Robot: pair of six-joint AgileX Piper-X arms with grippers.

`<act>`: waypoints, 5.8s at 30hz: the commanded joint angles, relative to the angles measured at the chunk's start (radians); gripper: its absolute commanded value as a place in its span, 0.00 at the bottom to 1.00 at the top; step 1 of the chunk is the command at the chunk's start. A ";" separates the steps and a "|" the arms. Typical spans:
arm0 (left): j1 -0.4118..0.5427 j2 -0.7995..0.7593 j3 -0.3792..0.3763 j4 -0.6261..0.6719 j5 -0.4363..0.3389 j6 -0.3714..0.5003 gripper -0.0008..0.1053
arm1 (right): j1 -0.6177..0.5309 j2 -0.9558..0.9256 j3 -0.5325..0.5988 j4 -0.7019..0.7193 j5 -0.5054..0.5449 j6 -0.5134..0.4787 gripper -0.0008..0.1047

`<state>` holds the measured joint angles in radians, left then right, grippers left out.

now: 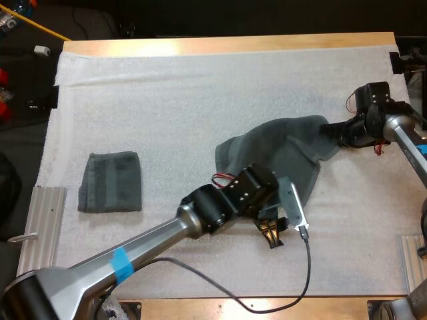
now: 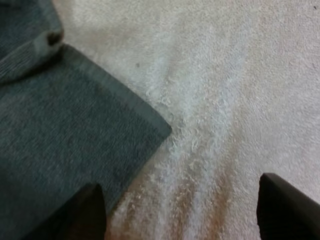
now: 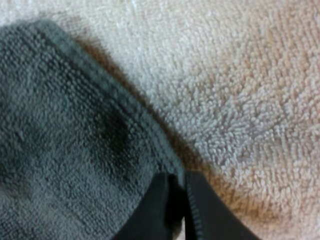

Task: Pick towel from pile, fold and stack

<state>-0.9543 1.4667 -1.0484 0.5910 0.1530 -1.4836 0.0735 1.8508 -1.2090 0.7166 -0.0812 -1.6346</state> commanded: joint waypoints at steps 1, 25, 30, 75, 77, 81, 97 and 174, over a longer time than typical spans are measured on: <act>-0.006 0.014 -0.012 -0.018 -0.012 0.004 0.59 | 0.000 -0.016 0.001 0.011 -0.007 -0.019 0.01; -0.008 0.460 -0.277 -0.010 -0.031 0.004 0.59 | 0.000 -0.016 0.001 0.029 -0.006 -0.046 0.01; -0.008 0.509 -0.319 0.033 -0.063 0.004 0.59 | 0.000 -0.016 0.001 0.029 -0.006 -0.046 0.01; -0.037 0.355 -0.598 0.462 -0.144 0.006 0.01 | 0.000 -0.253 0.001 0.096 -0.064 0.045 0.01; -0.037 0.310 -0.598 0.482 -0.153 0.006 0.01 | 0.002 -0.298 0.001 0.096 -0.130 0.080 0.01; -0.037 0.210 -0.598 0.537 -0.186 0.009 0.01 | 0.002 -0.413 0.001 0.100 -0.190 0.159 0.01; -0.037 -0.021 -0.598 0.658 -0.255 0.026 0.01 | 0.115 -0.765 0.001 0.295 -0.160 0.225 0.01; 0.574 0.366 -0.283 -0.025 -0.087 0.112 0.01 | 0.279 -0.078 0.001 -0.242 0.127 0.698 0.01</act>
<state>-0.3829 1.8381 -1.3309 0.5742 0.0787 -1.3551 0.3563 1.7759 -1.2043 0.4881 0.0299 -0.9434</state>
